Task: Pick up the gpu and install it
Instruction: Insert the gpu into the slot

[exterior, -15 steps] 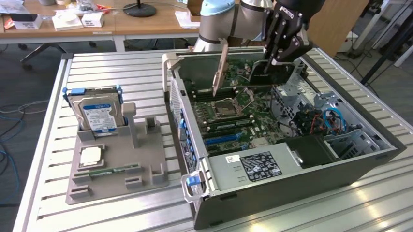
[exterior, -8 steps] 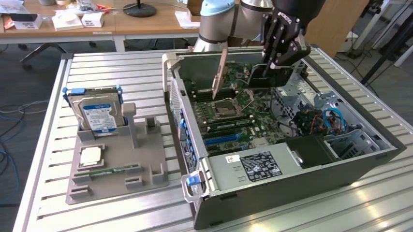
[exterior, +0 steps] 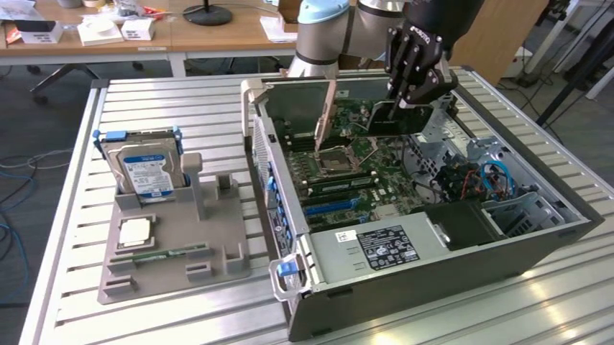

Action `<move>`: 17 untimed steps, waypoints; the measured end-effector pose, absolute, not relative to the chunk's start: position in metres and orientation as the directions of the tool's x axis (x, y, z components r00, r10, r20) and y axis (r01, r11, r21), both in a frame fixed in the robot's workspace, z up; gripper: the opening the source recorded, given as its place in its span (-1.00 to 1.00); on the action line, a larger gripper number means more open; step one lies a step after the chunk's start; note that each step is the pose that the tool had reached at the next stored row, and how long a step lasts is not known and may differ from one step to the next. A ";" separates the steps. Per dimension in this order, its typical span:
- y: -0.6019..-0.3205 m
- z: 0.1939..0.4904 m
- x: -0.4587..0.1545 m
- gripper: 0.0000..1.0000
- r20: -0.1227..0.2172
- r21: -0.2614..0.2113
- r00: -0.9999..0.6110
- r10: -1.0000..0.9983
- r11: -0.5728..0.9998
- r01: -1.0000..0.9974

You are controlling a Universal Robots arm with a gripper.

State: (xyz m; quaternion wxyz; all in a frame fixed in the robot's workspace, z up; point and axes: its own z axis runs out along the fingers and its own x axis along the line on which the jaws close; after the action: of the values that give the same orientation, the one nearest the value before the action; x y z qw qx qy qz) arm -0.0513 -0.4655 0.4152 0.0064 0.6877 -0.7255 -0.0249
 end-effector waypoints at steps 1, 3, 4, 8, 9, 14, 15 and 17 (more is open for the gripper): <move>-0.465 0.415 -0.051 -0.47 -0.025 0.045 -0.054 -0.998 0.053 -0.998; -0.465 0.415 -0.051 -0.47 -0.025 0.045 -0.054 -0.998 0.053 -0.998; -0.465 0.415 -0.051 -0.47 -0.025 0.045 -0.054 -0.998 0.053 -0.998; -0.465 0.411 -0.051 -0.47 -0.028 0.041 -0.054 -0.998 0.053 -0.998; -0.465 0.411 -0.051 -0.47 -0.028 0.040 -0.054 -0.998 0.053 -0.998; -0.465 0.409 -0.051 -0.47 -0.029 0.038 -0.054 -0.998 0.053 -0.998; -0.465 0.409 -0.051 -0.47 -0.029 0.038 -0.054 -0.998 0.053 -0.998; -0.465 0.409 -0.051 -0.47 -0.029 0.038 -0.054 -0.998 0.053 -0.998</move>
State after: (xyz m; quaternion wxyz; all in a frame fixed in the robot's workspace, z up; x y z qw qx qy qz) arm -0.0514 -0.4654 0.4085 0.0024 0.6878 -0.7255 -0.0239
